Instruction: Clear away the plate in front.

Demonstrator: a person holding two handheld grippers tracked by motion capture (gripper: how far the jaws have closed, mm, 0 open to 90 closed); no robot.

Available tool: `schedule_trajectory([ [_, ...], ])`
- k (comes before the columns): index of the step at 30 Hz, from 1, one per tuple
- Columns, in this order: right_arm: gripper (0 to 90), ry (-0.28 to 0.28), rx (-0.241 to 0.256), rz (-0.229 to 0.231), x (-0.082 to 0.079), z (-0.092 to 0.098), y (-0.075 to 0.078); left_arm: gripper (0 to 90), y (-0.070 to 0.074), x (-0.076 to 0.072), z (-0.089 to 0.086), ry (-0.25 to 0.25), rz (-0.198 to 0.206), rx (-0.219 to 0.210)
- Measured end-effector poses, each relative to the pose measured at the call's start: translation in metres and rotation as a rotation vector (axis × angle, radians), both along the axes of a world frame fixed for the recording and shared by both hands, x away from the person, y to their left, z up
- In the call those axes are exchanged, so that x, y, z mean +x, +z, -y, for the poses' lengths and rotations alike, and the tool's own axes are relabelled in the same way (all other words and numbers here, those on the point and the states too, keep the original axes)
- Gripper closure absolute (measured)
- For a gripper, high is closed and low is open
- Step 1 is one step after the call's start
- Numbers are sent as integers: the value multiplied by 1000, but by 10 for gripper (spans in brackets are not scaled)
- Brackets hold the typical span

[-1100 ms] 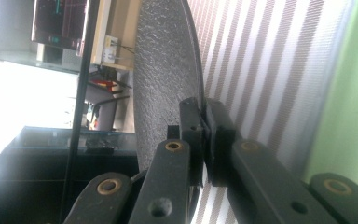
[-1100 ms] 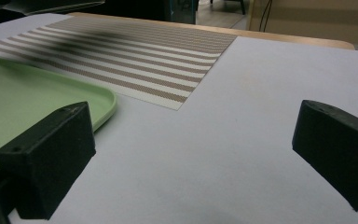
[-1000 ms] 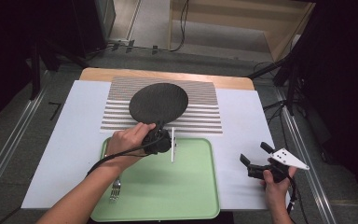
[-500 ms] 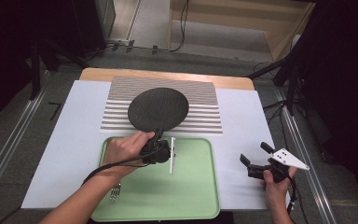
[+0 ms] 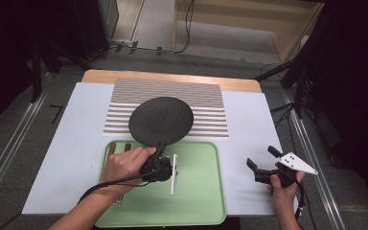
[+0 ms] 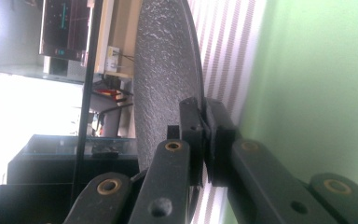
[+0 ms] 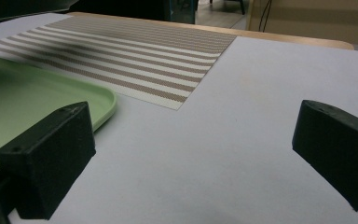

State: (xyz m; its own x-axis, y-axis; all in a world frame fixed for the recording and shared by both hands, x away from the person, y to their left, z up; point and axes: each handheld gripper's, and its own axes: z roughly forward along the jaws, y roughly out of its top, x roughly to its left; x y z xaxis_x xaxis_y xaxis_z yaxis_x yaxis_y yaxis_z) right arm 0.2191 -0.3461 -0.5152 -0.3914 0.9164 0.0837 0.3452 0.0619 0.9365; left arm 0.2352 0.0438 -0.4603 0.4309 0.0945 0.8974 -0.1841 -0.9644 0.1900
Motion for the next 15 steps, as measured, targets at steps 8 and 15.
schedule_trajectory([
  [8,0,-1,-4,-1,0,0,0,878,-3,-20,-2,-14,-6,4],
  [15,0,-1,-3,-1,0,0,0,877,-10,-32,-6,-29,8,14],
])
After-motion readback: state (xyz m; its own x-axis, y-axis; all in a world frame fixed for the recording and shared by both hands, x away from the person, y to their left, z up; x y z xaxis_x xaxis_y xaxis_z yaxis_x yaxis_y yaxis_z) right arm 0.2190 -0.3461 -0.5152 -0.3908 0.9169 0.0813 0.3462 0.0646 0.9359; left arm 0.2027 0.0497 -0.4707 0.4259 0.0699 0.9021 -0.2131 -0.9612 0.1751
